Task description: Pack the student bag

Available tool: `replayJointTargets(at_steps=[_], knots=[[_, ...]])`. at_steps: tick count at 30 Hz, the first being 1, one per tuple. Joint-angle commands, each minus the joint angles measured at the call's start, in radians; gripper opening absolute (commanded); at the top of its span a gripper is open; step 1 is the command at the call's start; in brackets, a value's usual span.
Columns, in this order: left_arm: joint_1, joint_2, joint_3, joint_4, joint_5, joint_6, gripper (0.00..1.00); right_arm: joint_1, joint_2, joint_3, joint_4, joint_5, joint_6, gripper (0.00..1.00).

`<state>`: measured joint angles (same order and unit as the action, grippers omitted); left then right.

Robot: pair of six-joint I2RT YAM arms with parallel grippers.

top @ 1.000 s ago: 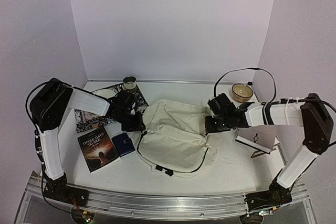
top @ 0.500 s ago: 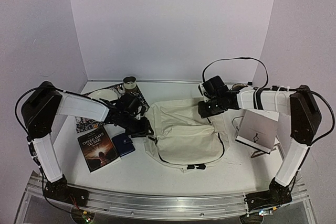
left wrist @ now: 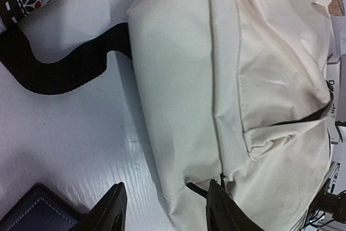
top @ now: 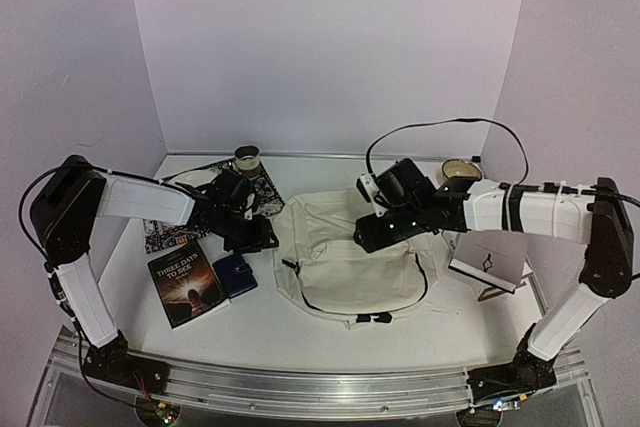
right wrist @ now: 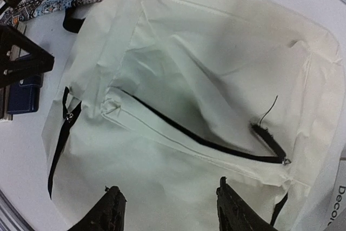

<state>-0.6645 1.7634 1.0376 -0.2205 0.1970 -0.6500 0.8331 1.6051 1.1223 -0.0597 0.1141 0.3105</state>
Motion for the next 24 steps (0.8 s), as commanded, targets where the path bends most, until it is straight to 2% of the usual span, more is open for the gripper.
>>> replayJointTargets(at_steps=[1,5,10,14,19,24], knots=[[0.026,0.084,0.084,-0.007,-0.006,0.029,0.51,0.021,0.013,-0.045,0.032,-0.043,0.079,0.61],[0.044,0.156,0.125,-0.004,0.014,0.028,0.51,0.051,0.053,-0.046,0.041,-0.047,0.09,0.66],[0.041,0.223,0.155,0.04,0.122,0.008,0.47,0.07,0.089,-0.034,0.05,-0.041,0.093,0.73],[0.037,0.225,0.138,0.096,0.203,-0.021,0.35,0.072,0.087,-0.031,0.075,-0.005,0.089,0.77],[0.037,0.125,0.108,0.103,0.183,-0.025,0.02,0.071,0.037,-0.052,0.075,0.066,0.087,0.79],[0.037,-0.037,0.124,0.082,0.14,-0.007,0.0,0.071,-0.045,-0.089,0.073,0.143,0.088,0.8]])
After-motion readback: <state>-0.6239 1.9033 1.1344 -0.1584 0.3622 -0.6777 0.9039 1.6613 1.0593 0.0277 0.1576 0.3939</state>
